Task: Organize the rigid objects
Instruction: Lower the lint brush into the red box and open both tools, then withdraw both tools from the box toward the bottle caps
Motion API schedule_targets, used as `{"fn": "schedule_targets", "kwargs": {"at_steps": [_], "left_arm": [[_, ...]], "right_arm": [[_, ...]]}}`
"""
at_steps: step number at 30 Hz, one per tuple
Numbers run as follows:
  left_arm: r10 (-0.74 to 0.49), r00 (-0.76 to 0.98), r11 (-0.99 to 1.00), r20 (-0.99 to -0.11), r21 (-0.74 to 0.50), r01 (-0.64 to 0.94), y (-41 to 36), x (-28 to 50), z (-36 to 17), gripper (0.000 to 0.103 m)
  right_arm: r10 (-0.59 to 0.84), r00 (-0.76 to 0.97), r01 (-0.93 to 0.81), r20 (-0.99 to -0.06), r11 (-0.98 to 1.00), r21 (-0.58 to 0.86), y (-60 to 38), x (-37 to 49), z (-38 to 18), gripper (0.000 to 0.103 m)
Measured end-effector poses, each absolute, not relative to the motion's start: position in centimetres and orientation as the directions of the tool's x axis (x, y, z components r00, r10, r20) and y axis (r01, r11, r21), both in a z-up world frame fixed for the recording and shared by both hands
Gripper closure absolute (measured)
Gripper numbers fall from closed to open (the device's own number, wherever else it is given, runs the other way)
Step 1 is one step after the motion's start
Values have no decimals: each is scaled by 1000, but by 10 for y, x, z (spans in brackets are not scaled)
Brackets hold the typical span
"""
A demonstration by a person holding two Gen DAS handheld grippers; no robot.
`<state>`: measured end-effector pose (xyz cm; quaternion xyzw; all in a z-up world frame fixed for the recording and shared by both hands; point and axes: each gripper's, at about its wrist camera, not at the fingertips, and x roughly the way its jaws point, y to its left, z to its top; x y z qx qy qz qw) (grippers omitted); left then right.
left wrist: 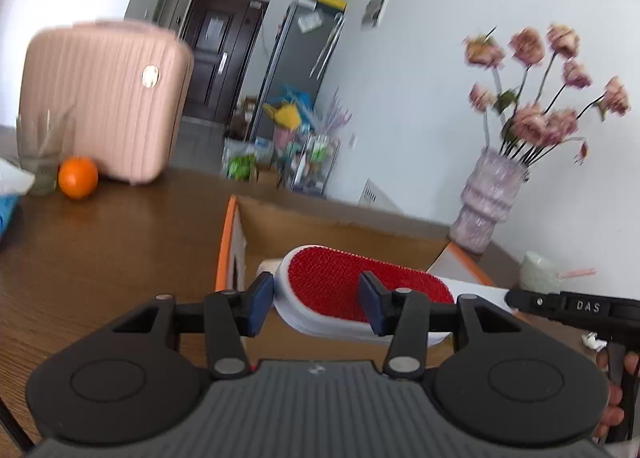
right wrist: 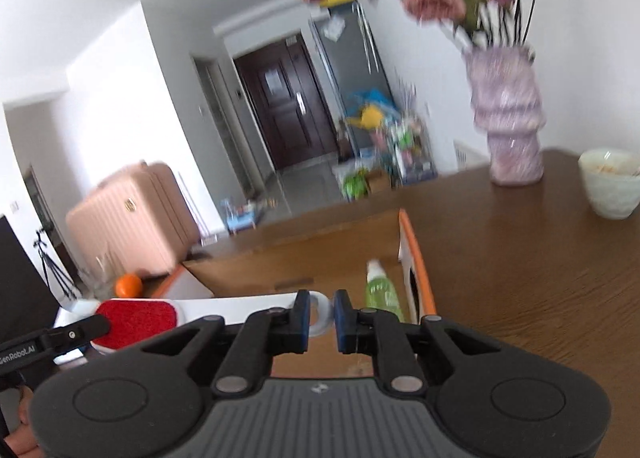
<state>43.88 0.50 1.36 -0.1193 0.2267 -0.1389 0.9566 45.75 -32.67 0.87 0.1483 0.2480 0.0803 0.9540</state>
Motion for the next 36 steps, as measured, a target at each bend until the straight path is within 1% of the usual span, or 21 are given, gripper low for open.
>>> {"fn": "schedule_targets", "kwargs": {"at_steps": [2, 5, 7, 10, 12, 13, 14, 18, 19, 21, 27, 28, 29, 31, 36], "left_arm": [[-319, 852, 935, -415, -287, 210, 7, 443, 2, 56], [-334, 832, 927, -443, -314, 205, 11, 449, -13, 55], [-327, 844, 932, -426, -294, 213, 10, 447, -15, 54], [-374, 824, 916, -425, -307, 257, 9, 444, -15, 54], [-345, 838, 931, -422, -263, 251, 5, 440, -15, 53], [-329, 849, 939, -415, -236, 249, 3, 438, -14, 51], [-320, 855, 944, -409, -217, 249, 2, 437, -14, 50], [-292, 862, 954, -415, -195, 229, 0, 436, -12, 50], [-281, 866, 957, -414, -181, 225, -1, 436, -10, 48], [-264, 875, 964, -406, -150, 221, -3, 433, -7, 46], [-203, 899, 979, -388, -93, 181, -7, 404, 12, 45], [-189, 906, 982, -379, -79, 172, -8, 395, 17, 43], [-182, 912, 983, -367, -71, 168, -7, 385, 22, 42], [-178, 921, 984, -345, -69, 164, -5, 365, 32, 34], [-165, 933, 986, -321, -55, 155, -3, 311, 48, 24]], "right_arm": [[224, 857, -81, -464, 948, 308, -323, 466, 2, 90], [203, 857, -74, -474, 958, 276, -319, 473, -6, 90], [192, 855, -76, -482, 966, 249, -315, 476, -11, 90], [222, 858, -119, -464, 963, 240, -307, 472, -16, 91], [209, 868, -133, -450, 972, 195, -299, 469, -17, 90], [193, 878, -130, -437, 977, 170, -295, 467, -17, 88], [187, 883, -130, -430, 979, 159, -293, 466, -18, 87], [200, 876, -139, -439, 976, 167, -295, 463, -19, 87], [193, 877, -135, -439, 978, 160, -296, 461, -18, 87], [188, 882, -136, -431, 979, 150, -298, 453, -13, 87], [167, 906, -132, -389, 985, 115, -310, 409, 14, 85], [167, 911, -134, -377, 985, 111, -312, 398, 19, 81], [169, 914, -137, -368, 984, 111, -313, 389, 23, 80], [175, 920, -145, -350, 983, 110, -317, 367, 30, 80], [172, 928, -149, -331, 984, 94, -320, 316, 40, 78]]}}
